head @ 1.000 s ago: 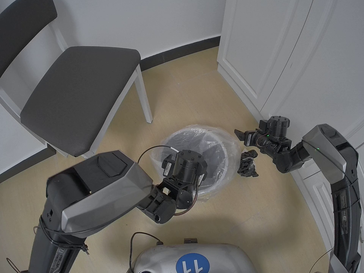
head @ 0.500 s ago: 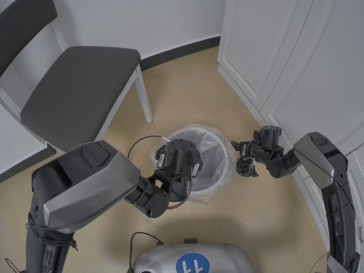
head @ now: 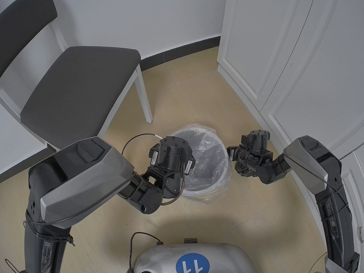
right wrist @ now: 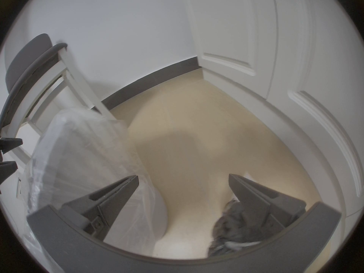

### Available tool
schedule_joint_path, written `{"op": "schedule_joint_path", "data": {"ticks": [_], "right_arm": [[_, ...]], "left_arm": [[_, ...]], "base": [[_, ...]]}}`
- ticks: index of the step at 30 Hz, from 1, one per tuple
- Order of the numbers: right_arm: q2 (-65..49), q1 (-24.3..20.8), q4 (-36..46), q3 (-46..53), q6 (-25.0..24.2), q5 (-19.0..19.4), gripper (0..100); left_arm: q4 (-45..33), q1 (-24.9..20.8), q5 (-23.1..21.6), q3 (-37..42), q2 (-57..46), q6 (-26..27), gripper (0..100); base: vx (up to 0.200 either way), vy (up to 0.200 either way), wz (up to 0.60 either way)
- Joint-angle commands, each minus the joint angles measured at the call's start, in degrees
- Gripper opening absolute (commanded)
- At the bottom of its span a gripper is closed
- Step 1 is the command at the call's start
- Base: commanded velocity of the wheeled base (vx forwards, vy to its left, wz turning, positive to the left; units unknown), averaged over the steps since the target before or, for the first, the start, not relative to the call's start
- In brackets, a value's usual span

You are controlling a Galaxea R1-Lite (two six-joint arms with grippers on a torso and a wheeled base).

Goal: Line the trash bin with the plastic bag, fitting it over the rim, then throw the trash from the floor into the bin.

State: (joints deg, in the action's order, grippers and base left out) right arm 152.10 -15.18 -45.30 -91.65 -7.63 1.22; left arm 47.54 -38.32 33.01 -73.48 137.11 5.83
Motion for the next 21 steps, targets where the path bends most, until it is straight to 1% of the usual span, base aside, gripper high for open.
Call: {"op": "schedule_joint_path", "data": {"ticks": [1, 4, 7, 8, 9, 11, 14, 16, 21], "right_arm": [[0.21, 0.15, -0.05, 0.07, 0.07, 0.01, 100], [-0.31, 0.59, -0.14, 0.24, 0.07, 0.1, 100], [-1.19, 1.11, -0.14, 0.77, 0.16, -0.08, 100], [-1.19, 1.11, -0.14, 0.77, 0.16, -0.08, 100], [-2.86, 1.64, -0.05, 1.74, 0.34, -0.08, 100], [-4.36, 2.26, -0.05, 2.62, 0.42, -0.08, 100], [-6.56, 3.31, -0.05, 3.49, 0.42, -0.08, 100], [-8.75, 4.45, -0.05, 4.55, 0.42, 0.19, 100], [-12.0, 6.48, 0.04, 5.69, 0.42, 0.54, 100]], "left_arm": [[-0.35, 0.08, 0.03, -0.08, 0.18, 0.15, 100], [-0.7, -0.36, -0.14, -0.61, 1.14, 0.85, 100], [-0.17, -1.15, -0.23, -1.49, 3.17, 3.05, 100], [-0.17, -1.15, -0.23, -1.49, 3.17, 3.05, 100], [0.09, -1.68, -0.23, -2.89, 5.01, 4.98, 100], [0.09, -1.94, -0.14, -5.35, 7.03, 6.92, 100], [0.01, -1.76, -0.05, -10.36, 10.28, 9.47, 100], [-0.08, -1.32, 0.03, -14.76, 13.62, 12.37, 100], [-0.43, -1.06, 0.03, -18.19, 16.17, 14.83, 100]], "base": [[0.0, 0.0, 0.0], [0.0, 0.0, 0.0], [0.0, 0.0, 0.0], [0.0, 0.0, 0.0], [0.0, 0.0, 0.0], [0.0, 0.0, 0.0], [0.0, 0.0, 0.0], [0.0, 0.0, 0.0], [0.0, 0.0, 0.0]]}}
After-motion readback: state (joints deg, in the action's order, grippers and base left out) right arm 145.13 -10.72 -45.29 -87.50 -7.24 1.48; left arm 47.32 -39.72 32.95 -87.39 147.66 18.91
